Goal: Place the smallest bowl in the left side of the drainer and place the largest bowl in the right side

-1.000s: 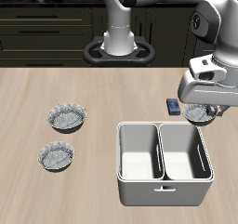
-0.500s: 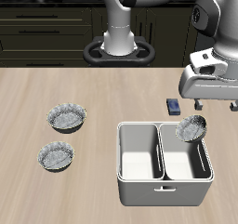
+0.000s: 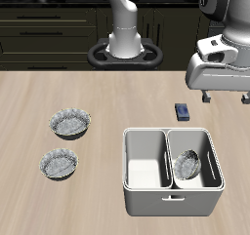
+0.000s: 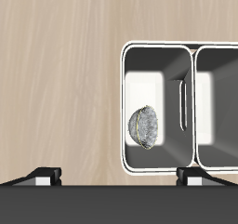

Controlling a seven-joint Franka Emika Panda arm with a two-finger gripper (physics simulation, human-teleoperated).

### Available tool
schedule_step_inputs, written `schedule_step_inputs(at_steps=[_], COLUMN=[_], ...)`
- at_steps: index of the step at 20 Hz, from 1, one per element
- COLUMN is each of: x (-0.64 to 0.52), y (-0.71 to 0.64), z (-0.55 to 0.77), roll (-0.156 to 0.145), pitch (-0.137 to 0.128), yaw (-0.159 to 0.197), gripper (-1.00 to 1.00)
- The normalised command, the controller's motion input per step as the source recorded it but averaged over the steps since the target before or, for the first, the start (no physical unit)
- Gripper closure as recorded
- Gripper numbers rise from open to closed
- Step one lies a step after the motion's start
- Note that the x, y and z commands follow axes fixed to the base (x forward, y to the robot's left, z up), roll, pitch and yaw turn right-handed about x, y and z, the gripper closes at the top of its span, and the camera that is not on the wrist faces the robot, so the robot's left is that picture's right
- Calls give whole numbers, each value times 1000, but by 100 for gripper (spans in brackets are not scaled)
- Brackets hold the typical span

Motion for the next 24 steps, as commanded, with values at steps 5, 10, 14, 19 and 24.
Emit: schedule_step_inputs(at_steps=[5,10,14,19,24], x=[-195,-179,-240,-304,-240], y=[-282,-207,-143,-147,-133], z=[-89,-181,-110,12,157], roll=[45,42,49,74,12], pitch=[-27,-21,-46,-81,-130], yaw=[-12,57,24,33,12], gripper=[-100,-100,-100,-100,-100])
